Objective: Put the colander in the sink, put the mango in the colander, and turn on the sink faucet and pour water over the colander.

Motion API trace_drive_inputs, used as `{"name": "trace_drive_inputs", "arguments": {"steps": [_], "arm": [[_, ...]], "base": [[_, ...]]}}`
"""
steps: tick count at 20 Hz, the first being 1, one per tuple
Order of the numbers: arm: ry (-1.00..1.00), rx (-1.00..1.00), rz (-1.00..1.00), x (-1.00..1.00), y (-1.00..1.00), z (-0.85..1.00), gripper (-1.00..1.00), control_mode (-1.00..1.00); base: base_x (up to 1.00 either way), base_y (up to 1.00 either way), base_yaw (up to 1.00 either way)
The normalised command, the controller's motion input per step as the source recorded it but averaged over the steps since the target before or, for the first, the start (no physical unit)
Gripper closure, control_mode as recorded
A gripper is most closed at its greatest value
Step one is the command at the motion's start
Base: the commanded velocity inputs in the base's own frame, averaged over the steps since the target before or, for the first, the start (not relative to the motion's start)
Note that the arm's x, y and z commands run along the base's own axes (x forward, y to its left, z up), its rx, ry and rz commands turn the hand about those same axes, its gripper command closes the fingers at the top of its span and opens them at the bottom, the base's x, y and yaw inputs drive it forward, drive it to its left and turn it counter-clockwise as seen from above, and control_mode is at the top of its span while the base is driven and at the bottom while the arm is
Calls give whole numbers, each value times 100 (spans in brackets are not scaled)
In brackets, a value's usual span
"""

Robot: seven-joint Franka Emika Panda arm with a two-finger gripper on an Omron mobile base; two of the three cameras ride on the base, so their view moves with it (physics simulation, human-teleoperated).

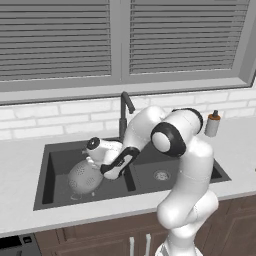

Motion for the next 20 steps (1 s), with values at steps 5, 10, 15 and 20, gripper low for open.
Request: {"name": "trace_drive_inputs", "arguments": {"steps": [5, 10, 15, 20], "arm": [[-3, 0, 0, 36, 0, -35, -100, -100], [5, -3, 0, -4, 0, -72, -100, -100], [24, -1, 0, -35, 1, -57, -100, -100], [29, -1, -1, -72, 22, -42, -100, -100]], "base": [[0, 0, 0], [0, 0, 0], [0, 0, 0], [0, 0, 0]]}}
